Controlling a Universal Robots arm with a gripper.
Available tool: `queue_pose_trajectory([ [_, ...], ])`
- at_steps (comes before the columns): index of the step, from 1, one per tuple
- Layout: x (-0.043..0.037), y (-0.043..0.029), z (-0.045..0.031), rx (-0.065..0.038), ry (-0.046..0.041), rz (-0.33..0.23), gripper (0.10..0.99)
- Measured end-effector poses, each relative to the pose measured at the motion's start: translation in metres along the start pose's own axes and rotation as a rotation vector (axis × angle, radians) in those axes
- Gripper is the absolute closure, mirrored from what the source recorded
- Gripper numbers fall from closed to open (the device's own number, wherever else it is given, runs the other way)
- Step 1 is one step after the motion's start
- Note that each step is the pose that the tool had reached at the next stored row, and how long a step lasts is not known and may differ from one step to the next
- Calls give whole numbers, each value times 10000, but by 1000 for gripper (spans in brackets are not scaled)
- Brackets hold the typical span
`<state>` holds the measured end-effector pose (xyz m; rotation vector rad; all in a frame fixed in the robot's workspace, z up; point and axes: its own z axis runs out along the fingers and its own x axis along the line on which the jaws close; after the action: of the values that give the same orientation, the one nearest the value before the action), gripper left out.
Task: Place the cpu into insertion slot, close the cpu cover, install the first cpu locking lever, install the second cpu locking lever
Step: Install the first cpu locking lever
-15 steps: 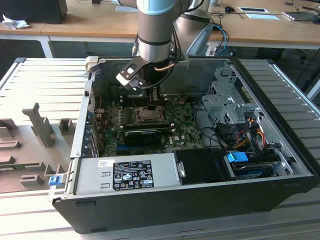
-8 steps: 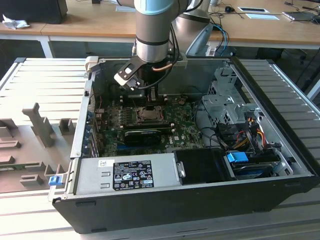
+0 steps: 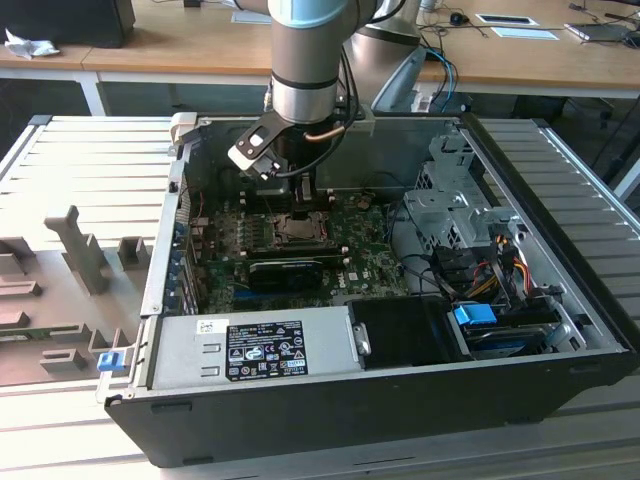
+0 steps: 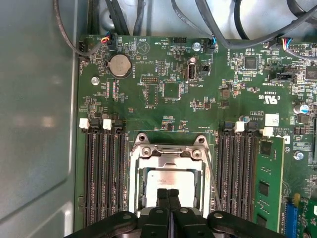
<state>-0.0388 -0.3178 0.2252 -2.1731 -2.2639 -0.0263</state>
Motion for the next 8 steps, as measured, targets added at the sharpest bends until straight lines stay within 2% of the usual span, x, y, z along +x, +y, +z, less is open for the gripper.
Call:
queue_pose_trajectory([
  [8, 0, 0, -13, -1, 1, 0, 980],
])
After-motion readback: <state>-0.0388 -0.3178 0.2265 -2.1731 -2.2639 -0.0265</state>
